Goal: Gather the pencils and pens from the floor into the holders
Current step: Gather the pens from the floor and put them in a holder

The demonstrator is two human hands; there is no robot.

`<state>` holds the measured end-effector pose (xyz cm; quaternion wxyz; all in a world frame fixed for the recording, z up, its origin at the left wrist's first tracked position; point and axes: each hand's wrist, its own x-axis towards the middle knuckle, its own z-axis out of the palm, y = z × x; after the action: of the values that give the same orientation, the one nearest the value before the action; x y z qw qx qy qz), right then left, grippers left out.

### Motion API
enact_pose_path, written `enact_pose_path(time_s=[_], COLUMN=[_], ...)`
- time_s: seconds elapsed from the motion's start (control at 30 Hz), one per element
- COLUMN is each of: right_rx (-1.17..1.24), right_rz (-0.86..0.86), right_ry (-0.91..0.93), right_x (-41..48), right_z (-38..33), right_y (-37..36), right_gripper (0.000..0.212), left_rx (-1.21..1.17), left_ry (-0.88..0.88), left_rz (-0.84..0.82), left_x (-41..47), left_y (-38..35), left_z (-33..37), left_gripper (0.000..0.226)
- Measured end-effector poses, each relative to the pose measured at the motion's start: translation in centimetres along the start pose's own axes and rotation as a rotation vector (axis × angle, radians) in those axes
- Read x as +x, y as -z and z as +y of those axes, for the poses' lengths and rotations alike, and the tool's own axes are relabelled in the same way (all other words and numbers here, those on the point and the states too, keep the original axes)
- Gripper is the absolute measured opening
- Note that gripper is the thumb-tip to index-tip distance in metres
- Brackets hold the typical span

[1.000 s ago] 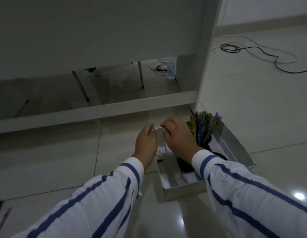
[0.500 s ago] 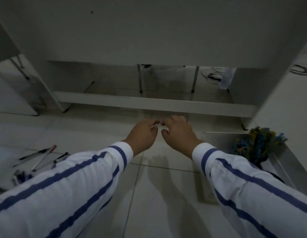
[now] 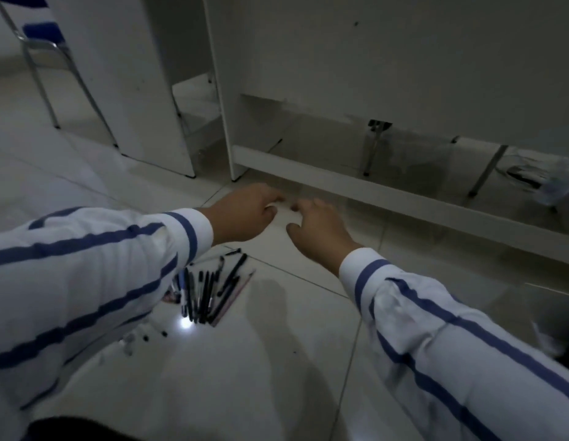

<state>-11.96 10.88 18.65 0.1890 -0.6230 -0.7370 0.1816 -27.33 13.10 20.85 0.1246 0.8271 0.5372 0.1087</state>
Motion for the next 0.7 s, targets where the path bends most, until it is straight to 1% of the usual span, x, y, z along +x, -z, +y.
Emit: enact_pose_path(time_s=[0.07,0.17,0.27,0.37,0.53,0.63,0.7], right_rx=[0.050,0.093,0.114,0.139,0.161,0.179,0.184], right_rz=[-0.064,-0.173,-0.261,-0.347,-0.453,-0.472,-0.477], right_ry=[-0.014,-0.047,-0.087,-0.151,-0.285,-0.384,-0.451], right_x=[0.5,0.6,0.4,0.3,1.1,2.2,2.7], right_z=[-1.7,-3.4,-4.1,-4.1,-3.3,-3.0,-2.8], right_y=[-3.1,-8.1,-12.6,-16.3,-21.0,-23.3,-24.5], right_gripper=[0.044,0.041,0.034,0.036,0.038,0.030,0.028], left_rx=[-0.020,-0.037,-0.077,-0.071,-0.059,-0.070,-0.076], left_ry=[0.035,0.084,0.137,0.179,0.139,0.112,0.098], left_rz=[0.005,-0.032,-0.092,-0.161,-0.258,-0.318,-0.325], left_x=[-1.2,-2.9,-4.1,-4.3,-3.5,-3.9,-4.2], left_y=[-1.3,-4.3,-7.5,-10.2,-13.6,-15.8,-16.9], left_z=[-3.6,-8.5,-12.6,-16.0,-19.0,-20.6,-21.7], left_gripper=[0.039,0.039,0.038,0.038,0.041,0.045,0.046])
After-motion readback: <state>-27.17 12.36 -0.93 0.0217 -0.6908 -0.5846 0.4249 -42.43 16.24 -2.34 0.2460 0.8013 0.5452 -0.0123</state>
